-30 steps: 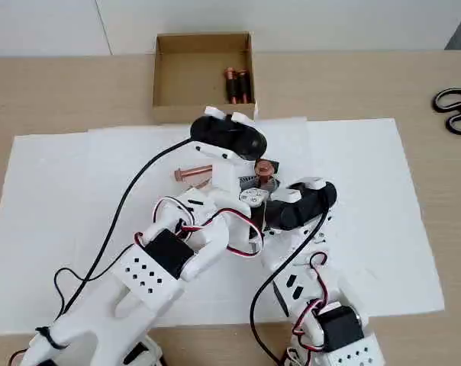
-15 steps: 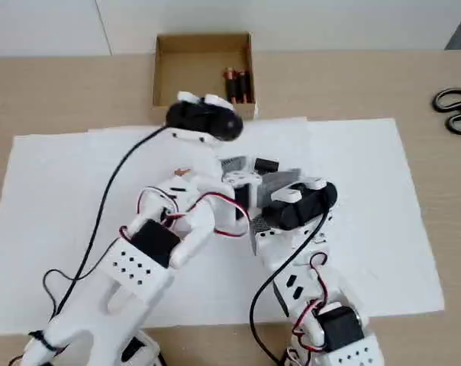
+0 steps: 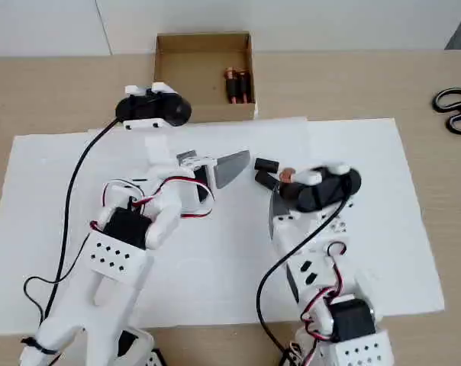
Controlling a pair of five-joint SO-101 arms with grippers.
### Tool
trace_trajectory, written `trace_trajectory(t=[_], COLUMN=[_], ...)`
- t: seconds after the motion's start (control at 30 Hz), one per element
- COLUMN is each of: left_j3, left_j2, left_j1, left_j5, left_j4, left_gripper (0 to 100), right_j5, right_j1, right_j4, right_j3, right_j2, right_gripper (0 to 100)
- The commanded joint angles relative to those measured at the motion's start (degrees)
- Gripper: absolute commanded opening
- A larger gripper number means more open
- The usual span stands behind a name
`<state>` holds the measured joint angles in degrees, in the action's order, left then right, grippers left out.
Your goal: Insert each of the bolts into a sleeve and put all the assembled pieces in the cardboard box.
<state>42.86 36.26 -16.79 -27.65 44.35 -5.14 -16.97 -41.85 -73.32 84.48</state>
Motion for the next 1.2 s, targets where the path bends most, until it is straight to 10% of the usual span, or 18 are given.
trace_trajectory(t=[0.0, 0.6, 1.17], left_j3=[-3.2, -2.8, -2.1], left_j2=[2.1, 2.0, 2.0], left_j1=[1.9, 13.3, 15.9], left_j5=[0.1, 0.2, 0.4], left_j4=[2.3, 11.3, 12.1], left_gripper=[34, 34, 34], right_j5=[0.5, 3.1, 3.0], right_j1=[1.0, 1.8, -4.6], right_j4=[3.6, 5.4, 5.5], right_j3=[16.0, 99.3, 153.7], right_j2=[-14.6, -102.7, -153.3], right_gripper=[0.2, 0.2, 0.2])
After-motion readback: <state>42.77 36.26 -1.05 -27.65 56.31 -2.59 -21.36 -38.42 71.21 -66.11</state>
